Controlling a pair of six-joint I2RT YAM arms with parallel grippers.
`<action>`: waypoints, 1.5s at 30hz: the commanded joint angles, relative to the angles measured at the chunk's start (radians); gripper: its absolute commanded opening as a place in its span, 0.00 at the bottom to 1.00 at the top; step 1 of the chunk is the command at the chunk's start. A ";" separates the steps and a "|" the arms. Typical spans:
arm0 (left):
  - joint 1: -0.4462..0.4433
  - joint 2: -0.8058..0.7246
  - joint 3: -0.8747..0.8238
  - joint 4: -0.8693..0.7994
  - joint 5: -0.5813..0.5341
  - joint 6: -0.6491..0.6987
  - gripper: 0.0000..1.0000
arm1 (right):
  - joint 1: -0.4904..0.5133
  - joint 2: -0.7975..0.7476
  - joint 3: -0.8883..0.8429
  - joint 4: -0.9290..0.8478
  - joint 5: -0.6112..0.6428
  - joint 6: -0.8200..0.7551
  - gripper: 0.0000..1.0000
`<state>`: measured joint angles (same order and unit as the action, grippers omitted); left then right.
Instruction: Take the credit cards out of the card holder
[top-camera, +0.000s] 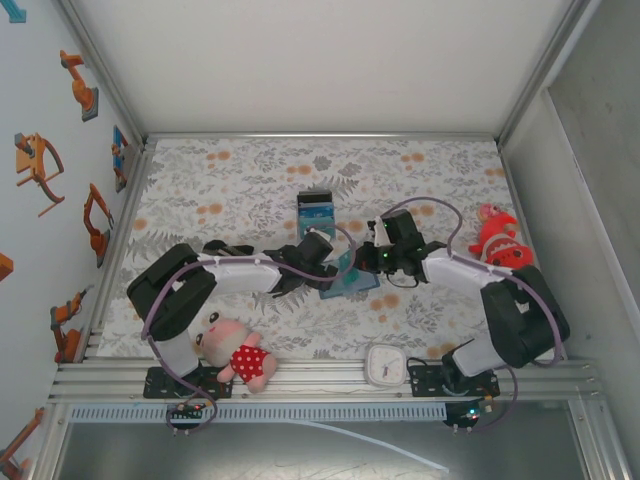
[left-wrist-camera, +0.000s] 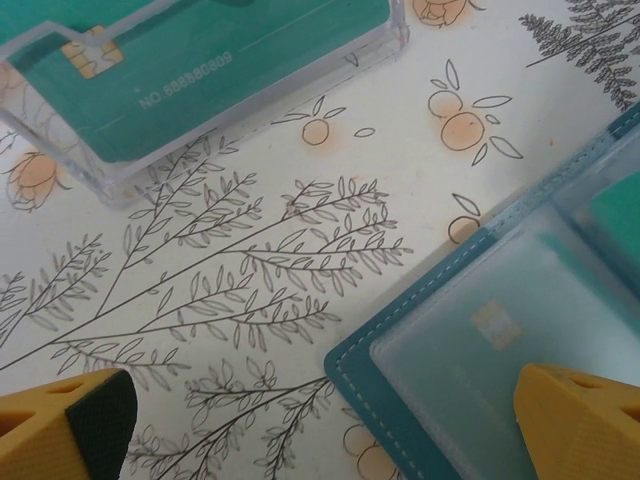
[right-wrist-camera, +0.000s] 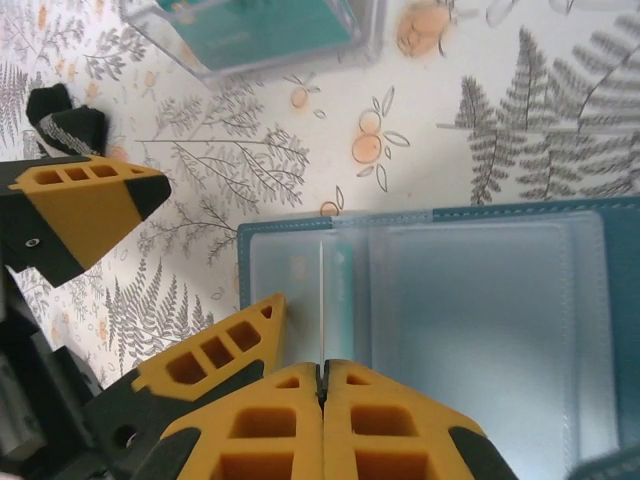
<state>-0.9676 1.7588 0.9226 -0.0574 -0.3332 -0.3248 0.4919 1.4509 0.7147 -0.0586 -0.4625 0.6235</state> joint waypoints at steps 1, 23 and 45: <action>-0.002 -0.061 -0.011 -0.036 -0.022 0.012 0.97 | -0.006 -0.069 0.037 -0.103 0.052 -0.091 0.00; 0.150 -0.625 -0.117 0.022 0.501 0.158 0.95 | 0.075 -0.331 0.194 -0.268 -0.130 -0.581 0.00; 0.145 -0.555 -0.026 -0.032 0.896 0.302 0.28 | 0.132 -0.252 0.347 -0.442 -0.335 -0.749 0.00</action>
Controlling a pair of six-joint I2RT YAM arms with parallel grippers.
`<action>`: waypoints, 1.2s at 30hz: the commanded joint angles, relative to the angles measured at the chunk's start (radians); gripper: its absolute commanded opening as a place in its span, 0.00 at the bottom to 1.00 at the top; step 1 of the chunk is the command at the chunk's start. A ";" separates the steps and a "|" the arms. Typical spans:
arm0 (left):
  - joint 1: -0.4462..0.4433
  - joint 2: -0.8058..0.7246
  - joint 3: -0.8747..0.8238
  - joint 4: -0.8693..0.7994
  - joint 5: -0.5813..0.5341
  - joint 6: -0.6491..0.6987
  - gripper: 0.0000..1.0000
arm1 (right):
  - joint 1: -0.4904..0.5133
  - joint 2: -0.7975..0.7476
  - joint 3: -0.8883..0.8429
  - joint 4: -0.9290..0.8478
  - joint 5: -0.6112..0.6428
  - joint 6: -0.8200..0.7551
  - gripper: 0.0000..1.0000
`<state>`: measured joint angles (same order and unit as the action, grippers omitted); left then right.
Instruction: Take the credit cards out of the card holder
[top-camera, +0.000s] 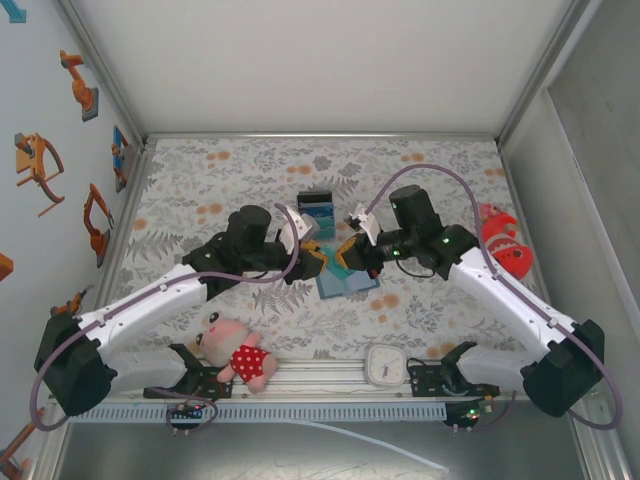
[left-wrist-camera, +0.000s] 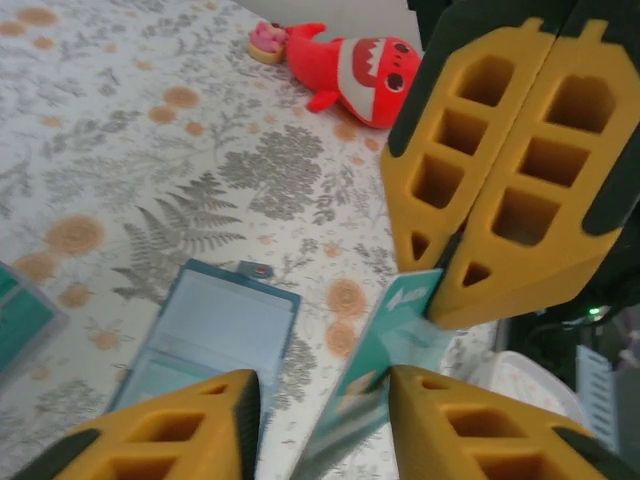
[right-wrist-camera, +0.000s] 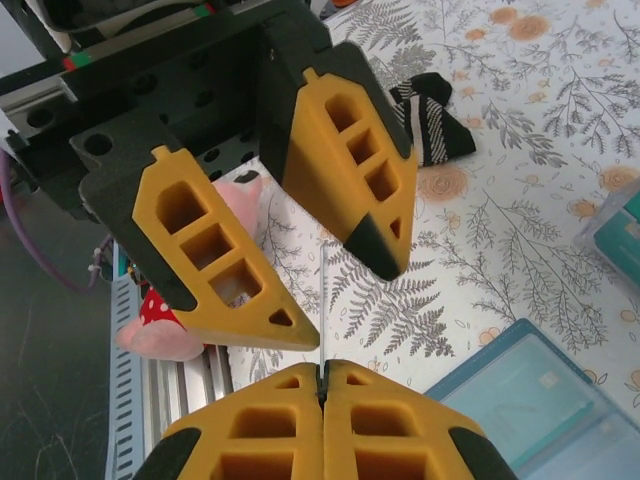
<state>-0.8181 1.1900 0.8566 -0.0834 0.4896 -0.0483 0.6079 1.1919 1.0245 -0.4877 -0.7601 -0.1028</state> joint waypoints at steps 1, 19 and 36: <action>-0.006 0.018 0.045 -0.011 0.078 0.030 0.18 | 0.018 0.009 0.037 -0.007 -0.036 -0.021 0.00; -0.004 -0.202 -0.136 0.197 -0.190 -0.114 0.00 | 0.015 -0.293 -0.239 0.414 0.426 0.317 0.63; -0.006 -0.309 -0.271 0.530 -0.165 -0.375 0.00 | 0.015 -0.132 -0.427 1.192 0.049 0.802 0.71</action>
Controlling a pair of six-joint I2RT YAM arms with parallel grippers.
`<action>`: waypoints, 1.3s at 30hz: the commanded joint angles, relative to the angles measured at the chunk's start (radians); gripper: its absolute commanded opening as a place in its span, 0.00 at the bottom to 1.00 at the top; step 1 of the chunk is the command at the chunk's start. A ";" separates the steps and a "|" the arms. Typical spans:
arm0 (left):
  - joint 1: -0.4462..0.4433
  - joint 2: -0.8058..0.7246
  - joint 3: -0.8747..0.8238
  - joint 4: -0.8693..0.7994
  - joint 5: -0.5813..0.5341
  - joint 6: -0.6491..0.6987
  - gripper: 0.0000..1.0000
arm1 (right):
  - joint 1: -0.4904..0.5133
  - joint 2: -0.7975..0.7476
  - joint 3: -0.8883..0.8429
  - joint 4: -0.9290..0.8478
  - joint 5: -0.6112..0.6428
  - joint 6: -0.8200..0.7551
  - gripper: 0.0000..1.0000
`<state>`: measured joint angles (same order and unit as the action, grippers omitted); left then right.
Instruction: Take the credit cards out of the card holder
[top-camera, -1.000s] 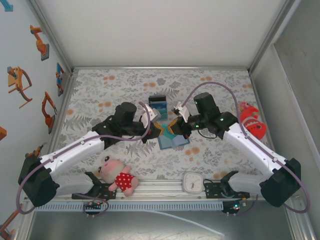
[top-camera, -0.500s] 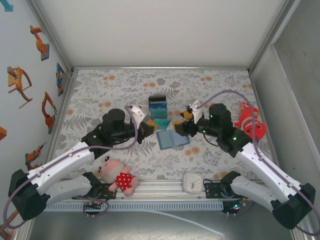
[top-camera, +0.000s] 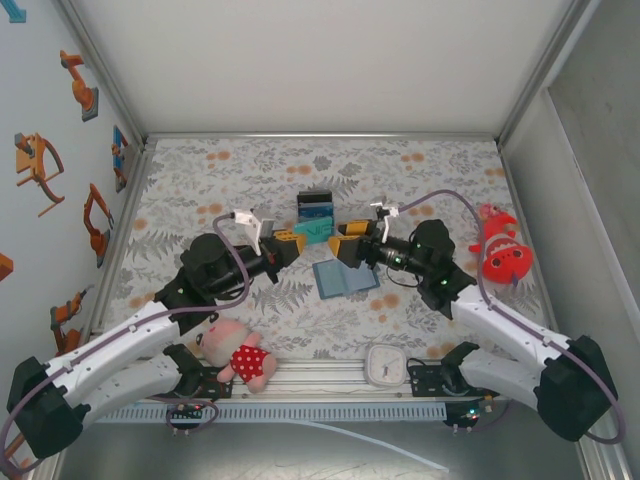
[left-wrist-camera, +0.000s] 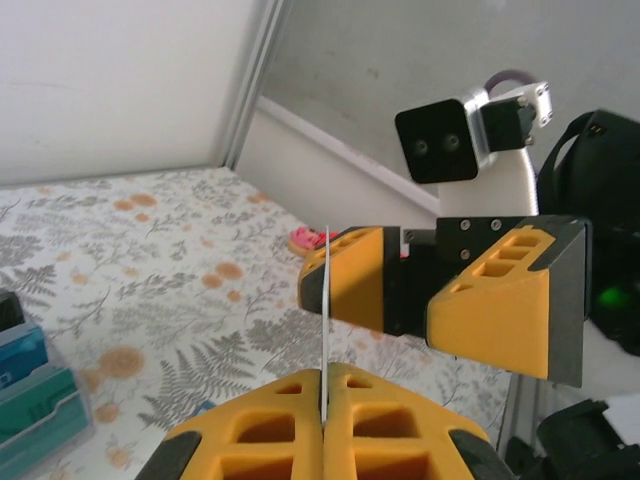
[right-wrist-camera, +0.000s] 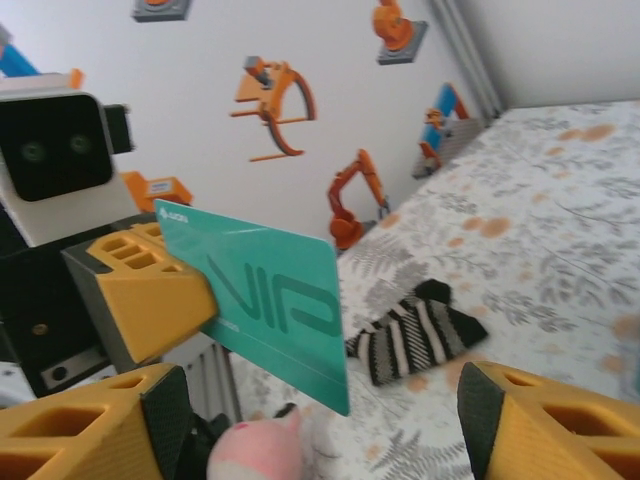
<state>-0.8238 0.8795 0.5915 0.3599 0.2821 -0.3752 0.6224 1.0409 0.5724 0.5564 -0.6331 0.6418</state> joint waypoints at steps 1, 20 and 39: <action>0.000 0.008 -0.007 0.103 0.055 -0.055 0.00 | 0.000 0.033 0.033 0.161 -0.093 0.061 0.71; -0.002 0.023 0.027 0.080 0.137 -0.045 0.10 | 0.005 0.043 0.057 0.246 -0.180 0.068 0.00; -0.012 0.041 0.337 -0.536 0.061 0.361 0.68 | 0.005 -0.108 0.192 -0.502 -0.214 -0.380 0.00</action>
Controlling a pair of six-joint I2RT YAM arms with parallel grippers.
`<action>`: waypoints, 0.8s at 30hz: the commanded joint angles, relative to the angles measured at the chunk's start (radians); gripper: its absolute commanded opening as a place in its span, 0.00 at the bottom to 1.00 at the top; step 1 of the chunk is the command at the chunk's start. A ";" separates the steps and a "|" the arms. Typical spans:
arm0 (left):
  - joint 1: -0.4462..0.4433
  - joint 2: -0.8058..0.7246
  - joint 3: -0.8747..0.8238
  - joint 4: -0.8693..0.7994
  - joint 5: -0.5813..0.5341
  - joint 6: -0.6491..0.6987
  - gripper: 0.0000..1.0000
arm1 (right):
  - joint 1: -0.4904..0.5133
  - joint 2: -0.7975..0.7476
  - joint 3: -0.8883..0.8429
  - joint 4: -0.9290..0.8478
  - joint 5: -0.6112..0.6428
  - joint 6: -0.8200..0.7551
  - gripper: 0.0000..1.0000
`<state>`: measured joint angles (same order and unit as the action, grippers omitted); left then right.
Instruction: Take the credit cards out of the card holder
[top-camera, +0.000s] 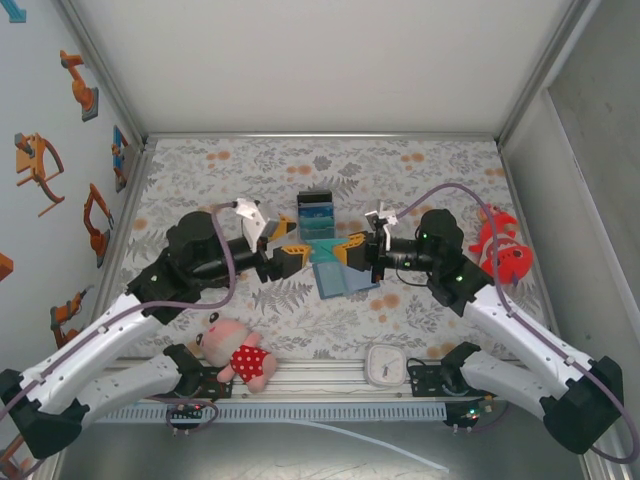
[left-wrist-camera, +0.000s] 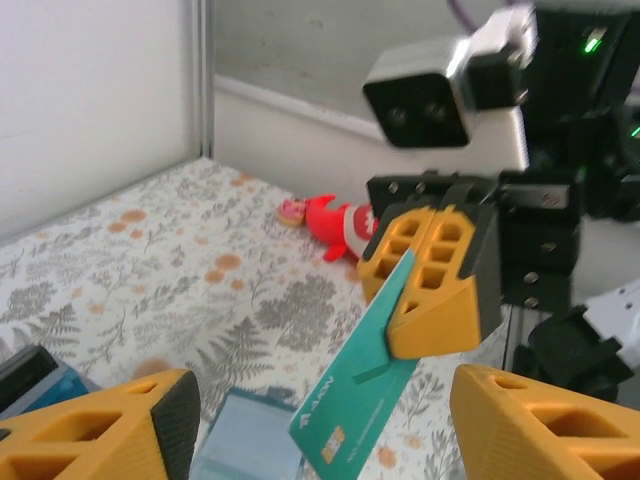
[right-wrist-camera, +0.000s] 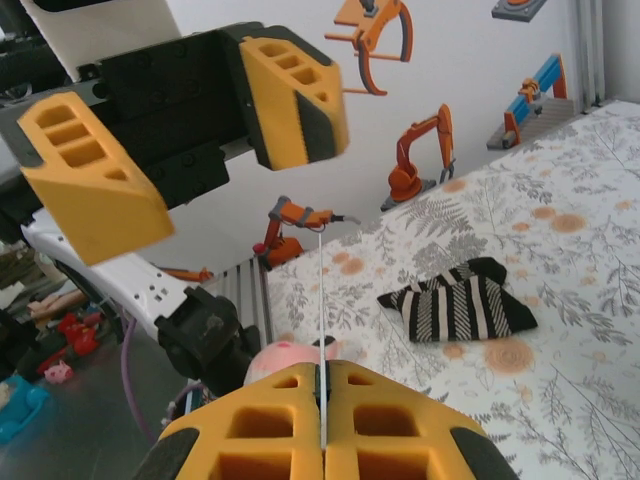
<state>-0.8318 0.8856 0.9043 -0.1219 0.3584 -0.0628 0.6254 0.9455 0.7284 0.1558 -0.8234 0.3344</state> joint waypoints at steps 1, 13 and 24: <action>-0.004 0.054 0.035 -0.053 -0.002 0.043 0.68 | 0.002 -0.014 0.037 -0.104 -0.026 -0.075 0.00; 0.005 0.221 0.137 -0.098 0.275 0.135 0.47 | 0.002 0.016 0.068 -0.147 -0.088 -0.113 0.00; 0.032 0.317 0.203 -0.234 0.390 0.238 0.11 | 0.002 0.025 0.083 -0.166 -0.097 -0.134 0.00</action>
<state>-0.8104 1.1912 1.0767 -0.2874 0.7063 0.1173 0.6243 0.9783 0.7765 -0.0204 -0.8940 0.2230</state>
